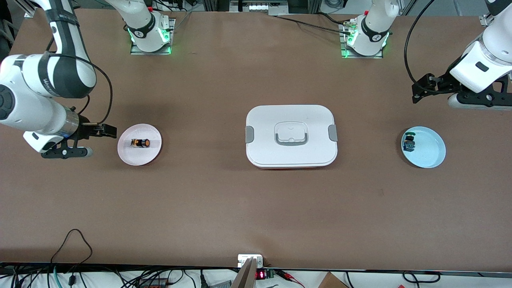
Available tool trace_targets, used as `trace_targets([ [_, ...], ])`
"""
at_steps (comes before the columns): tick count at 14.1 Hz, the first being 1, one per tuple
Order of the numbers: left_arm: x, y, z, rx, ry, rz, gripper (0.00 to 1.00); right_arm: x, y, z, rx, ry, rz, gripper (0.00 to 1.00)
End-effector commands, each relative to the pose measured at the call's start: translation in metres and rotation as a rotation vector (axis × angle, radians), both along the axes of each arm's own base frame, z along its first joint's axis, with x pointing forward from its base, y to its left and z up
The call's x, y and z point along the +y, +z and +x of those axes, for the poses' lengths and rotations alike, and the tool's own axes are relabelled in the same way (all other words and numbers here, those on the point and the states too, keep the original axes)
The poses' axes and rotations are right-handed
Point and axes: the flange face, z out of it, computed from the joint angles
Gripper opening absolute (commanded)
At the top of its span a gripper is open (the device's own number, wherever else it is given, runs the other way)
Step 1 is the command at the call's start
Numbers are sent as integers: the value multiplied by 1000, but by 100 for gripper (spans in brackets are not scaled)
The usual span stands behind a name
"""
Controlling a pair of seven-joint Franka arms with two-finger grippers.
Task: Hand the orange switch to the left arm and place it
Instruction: 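Lower the right gripper over the orange switch on the white plate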
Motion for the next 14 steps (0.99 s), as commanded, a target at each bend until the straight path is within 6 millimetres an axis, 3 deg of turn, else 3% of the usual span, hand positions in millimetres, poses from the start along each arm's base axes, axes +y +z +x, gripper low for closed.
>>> trace_targets([
  [1,-1,4,-5,3,-13,-4,100,3,-25,-12,-21,-34,38,100],
  [4,-2,4,-5,3,-14,-4,100,4,-69,-20,-48,-51,65,100],
  [7,-2,4,-5,3,-15,-2,100,5,-97,-27,-39,-49,63,100],
  [14,-2,4,-5,3,-14,-4,100,5,-138,-32,13,-51,60,100],
])
